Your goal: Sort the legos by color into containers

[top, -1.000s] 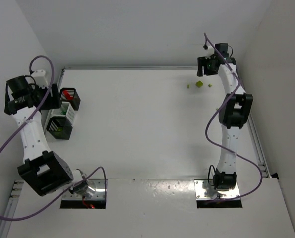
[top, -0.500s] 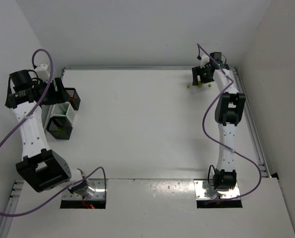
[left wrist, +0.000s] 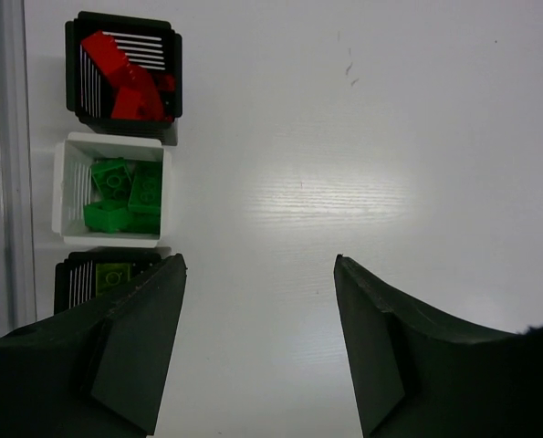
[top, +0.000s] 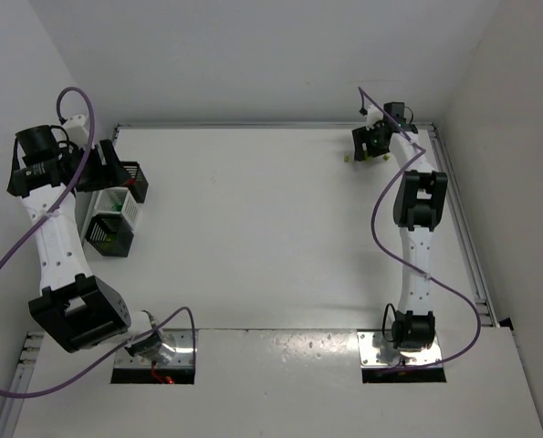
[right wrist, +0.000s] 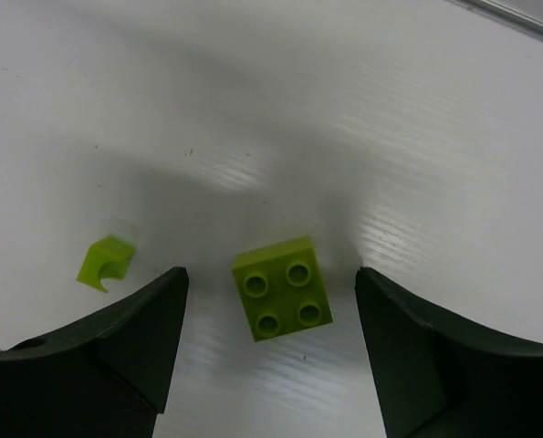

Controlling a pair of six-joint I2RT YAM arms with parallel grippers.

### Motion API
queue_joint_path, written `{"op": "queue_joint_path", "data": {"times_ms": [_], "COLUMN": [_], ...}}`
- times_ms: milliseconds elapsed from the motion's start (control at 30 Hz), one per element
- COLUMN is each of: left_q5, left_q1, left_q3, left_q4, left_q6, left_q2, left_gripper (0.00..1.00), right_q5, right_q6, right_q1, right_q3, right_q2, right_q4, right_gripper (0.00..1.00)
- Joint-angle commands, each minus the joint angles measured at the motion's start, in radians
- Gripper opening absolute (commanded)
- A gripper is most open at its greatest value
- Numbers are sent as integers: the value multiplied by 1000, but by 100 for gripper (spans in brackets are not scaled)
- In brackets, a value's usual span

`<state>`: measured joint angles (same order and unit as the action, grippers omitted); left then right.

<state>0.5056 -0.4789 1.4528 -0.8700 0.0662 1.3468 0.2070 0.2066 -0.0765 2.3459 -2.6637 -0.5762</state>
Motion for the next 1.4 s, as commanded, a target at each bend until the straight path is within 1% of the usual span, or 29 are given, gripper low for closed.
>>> {"op": "queue_joint_path", "data": {"times_ms": [0,33,67,167,200,267,300,333,367,433,467,500,533,567,600,700,733,767,833,867,900,933,967,1000,1067,1167,1233,1300,1367], "left_q5": [17,17,17,27,27,27,39,48,63,161,207,294,338,374,413,600,625,646,695,712,752,775,798,848,889,898,898,898,884], "left_q1": [8,8,8,8,8,8,8,8,8,8,8,8,8,8,8,46,65,110,146,170,181,190,206,215,236,259,270,290,302], "left_q3": [47,47,47,47,47,47,47,47,37,18,0,-14,-32,-75,-103,-193,-207,-235,-262,-293,-310,-330,-368,-385,-410,-410,-422,-422,-413], "left_q4": [5,5,5,5,-4,-4,-4,-4,-4,-27,-50,-98,-121,-144,-165,-304,-332,-352,-362,-362,-319,-287,-250,-174,-120,-78,-51,-15,-4], "left_q6": [-19,-19,-19,-28,-28,-14,10,11,35,76,140,168,194,242,263,384,409,428,428,411,356,310,203,151,48,1,-22,-87,-106], "left_q2": [-5,-5,-5,-5,-5,-14,-27,-37,-49,-89,-100,-113,-126,-155,-169,-207,-207,-207,-216,-216,-216,-227,-227,-227,-227,-201,-176,-134,-104], "left_gripper": [72,72,72,72,72,72,72,72,72,72,73,73,75,77,77,78,78,78,78,78,78,78,78,78,78,78,75,74,74], "right_q5": [-9,-9,-9,0,24,55,104,127,187,247,308,343,377,464,509,687,733,770,796,796,787,752,724,662,606,491,470,437,416], "right_q6": [22,22,22,22,34,34,43,43,56,56,56,56,31,-1,-40,-105,-116,-146,-186,-197,-197,-213,-196,-181,-129,-70,-50,-36,-21], "right_q1": [-2,-2,-2,-11,-11,-20,-20,-20,-20,-20,-5,4,18,52,67,161,188,249,311,372,403,469,501,530,601,685,724,777,823], "right_q3": [29,29,29,7,7,-34,-93,-94,-203,-348,-499,-569,-683,-735,-778,-864,-881,-895,-924,-935,-950,-950,-950,-950,-916,-884,-844,-809,-742], "right_q2": [-21,-21,-21,-21,-6,19,72,117,172,310,471,555,633,709,837,985,1011,1033,1080,1094,1107,1116,1128,1128,1118,1073,1052,1022,966], "right_q4": [18,18,18,7,-2,-37,-50,-50,-50,-18,16,27,27,62,78,52,42,42,52,74,85,102,102,92,47,15,6,-22,-31], "right_gripper": [72,69,61,48,36,19,8,7,7,7,7,7,7,7,7,7,7,8,8,8,8,8,8,8,8,8,8,8,8]}}
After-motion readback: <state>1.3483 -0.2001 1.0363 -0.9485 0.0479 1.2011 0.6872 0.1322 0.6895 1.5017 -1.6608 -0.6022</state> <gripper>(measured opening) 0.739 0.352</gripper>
